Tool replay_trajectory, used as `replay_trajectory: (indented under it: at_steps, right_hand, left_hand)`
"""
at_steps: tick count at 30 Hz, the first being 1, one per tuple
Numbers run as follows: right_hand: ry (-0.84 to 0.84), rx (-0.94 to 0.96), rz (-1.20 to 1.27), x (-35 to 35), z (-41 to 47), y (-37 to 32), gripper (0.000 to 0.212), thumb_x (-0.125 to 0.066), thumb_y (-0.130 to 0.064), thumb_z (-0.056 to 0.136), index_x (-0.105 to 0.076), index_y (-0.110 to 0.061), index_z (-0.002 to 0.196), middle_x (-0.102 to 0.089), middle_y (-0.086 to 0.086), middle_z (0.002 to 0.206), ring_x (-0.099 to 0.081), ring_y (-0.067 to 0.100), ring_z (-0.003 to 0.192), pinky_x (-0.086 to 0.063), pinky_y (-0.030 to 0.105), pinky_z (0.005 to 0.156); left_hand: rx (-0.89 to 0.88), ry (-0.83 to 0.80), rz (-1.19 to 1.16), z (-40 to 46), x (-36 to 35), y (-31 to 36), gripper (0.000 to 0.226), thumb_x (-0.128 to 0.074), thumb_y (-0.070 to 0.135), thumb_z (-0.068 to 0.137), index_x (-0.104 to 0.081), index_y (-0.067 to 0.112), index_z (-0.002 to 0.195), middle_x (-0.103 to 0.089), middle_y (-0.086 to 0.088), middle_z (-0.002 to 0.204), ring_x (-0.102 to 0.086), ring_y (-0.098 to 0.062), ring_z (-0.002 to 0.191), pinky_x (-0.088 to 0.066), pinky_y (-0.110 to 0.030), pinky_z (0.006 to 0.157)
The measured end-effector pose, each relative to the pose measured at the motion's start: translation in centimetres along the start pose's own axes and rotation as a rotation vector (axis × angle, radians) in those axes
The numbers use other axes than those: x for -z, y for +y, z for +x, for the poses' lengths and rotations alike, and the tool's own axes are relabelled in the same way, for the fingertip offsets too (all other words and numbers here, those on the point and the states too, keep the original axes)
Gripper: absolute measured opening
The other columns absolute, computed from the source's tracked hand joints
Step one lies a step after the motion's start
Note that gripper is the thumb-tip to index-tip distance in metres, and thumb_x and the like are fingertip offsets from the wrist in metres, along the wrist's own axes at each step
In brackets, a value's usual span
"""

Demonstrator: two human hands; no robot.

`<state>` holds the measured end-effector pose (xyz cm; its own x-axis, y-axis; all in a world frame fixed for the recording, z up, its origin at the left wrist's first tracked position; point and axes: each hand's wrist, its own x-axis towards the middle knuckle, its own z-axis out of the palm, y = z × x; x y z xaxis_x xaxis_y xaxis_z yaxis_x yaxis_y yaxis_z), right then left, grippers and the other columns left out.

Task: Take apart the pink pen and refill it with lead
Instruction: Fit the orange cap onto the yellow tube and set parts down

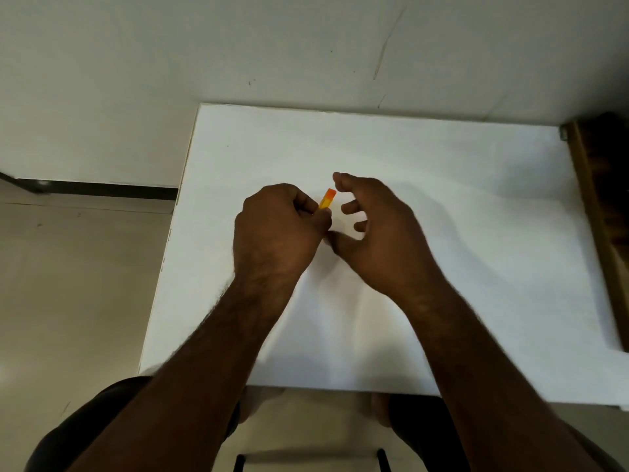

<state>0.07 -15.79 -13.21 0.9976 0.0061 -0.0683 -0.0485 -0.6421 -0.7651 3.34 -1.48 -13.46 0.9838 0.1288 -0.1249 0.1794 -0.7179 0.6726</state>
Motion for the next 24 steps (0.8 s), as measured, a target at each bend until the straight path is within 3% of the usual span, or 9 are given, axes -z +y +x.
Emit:
replay_trajectory:
  at_steps: [3, 5, 13, 18, 22, 24]
  right_hand:
    - [-0.028, 0.066, -0.097, -0.9, -0.4, -0.3, 0.086, -0.087, -0.02, 0.075, -0.045, -0.017, 0.151, -0.054, 0.003, 0.146, -0.05, 0.016, 0.13, -0.042, 0.055, 0.113]
    - [-0.011, 0.079, -0.146, -1.2, -0.5, -0.3, 0.091, -0.089, -0.021, 0.073, -0.044, -0.016, 0.152, -0.053, 0.005, 0.147, -0.042, 0.017, 0.133, -0.034, 0.057, 0.118]
    - [-0.019, 0.079, -0.202, -1.8, -0.3, 0.2, 0.091, -0.089, -0.027, 0.073, -0.044, -0.019, 0.151, -0.056, 0.002, 0.147, -0.043, 0.026, 0.138, -0.027, 0.041, 0.12]
    - [-0.024, 0.044, -0.125, -1.9, -0.1, 0.4, 0.09, -0.092, -0.032, 0.07, -0.046, -0.025, 0.147, -0.056, -0.006, 0.144, -0.039, 0.016, 0.134, -0.03, 0.039, 0.118]
    - [-0.067, 0.047, -0.184, -2.0, -0.1, 0.4, 0.095, -0.092, -0.038, 0.071, -0.041, -0.026, 0.151, -0.054, -0.002, 0.148, -0.038, 0.022, 0.141, -0.017, 0.036, 0.123]
    - [-0.069, 0.027, -0.191, -1.7, -0.1, 0.4, 0.101, -0.091, -0.042, 0.07, -0.037, -0.028, 0.154, -0.05, -0.004, 0.152, -0.034, 0.021, 0.143, -0.026, 0.042, 0.121]
  left_hand:
    - [0.036, -0.005, -0.007, -0.1, -0.2, 0.2, 0.016, -0.074, 0.044, 0.071, -0.066, 0.03, 0.068, -0.063, 0.017, 0.063, -0.061, -0.001, 0.064, -0.039, -0.019, 0.055]
    - [0.042, -0.006, -0.002, -0.2, -0.3, 0.3, 0.016, -0.074, 0.044, 0.071, -0.066, 0.03, 0.066, -0.062, 0.017, 0.063, -0.061, -0.002, 0.063, -0.038, -0.018, 0.054]
    - [0.038, -0.053, 0.031, -0.3, -0.6, 0.0, 0.017, -0.074, 0.043, 0.072, -0.071, 0.027, 0.068, -0.063, 0.015, 0.063, -0.058, -0.003, 0.06, -0.033, -0.018, 0.052]
    - [0.058, -0.087, 0.11, 0.0, -0.2, -0.5, 0.028, -0.071, 0.051, 0.072, -0.064, 0.026, 0.062, -0.061, 0.014, 0.06, -0.057, -0.004, 0.058, -0.03, -0.019, 0.05]
    - [0.052, -0.1, 0.191, 0.0, -0.1, -0.5, 0.027, -0.07, 0.05, 0.072, -0.068, 0.023, 0.071, -0.065, 0.009, 0.065, -0.063, -0.013, 0.064, -0.03, -0.021, 0.05]
    - [0.05, -0.116, 0.238, 0.0, -0.2, -0.5, 0.028, -0.07, 0.05, 0.072, -0.069, 0.022, 0.075, -0.066, 0.007, 0.069, -0.064, -0.016, 0.068, -0.031, -0.022, 0.05]
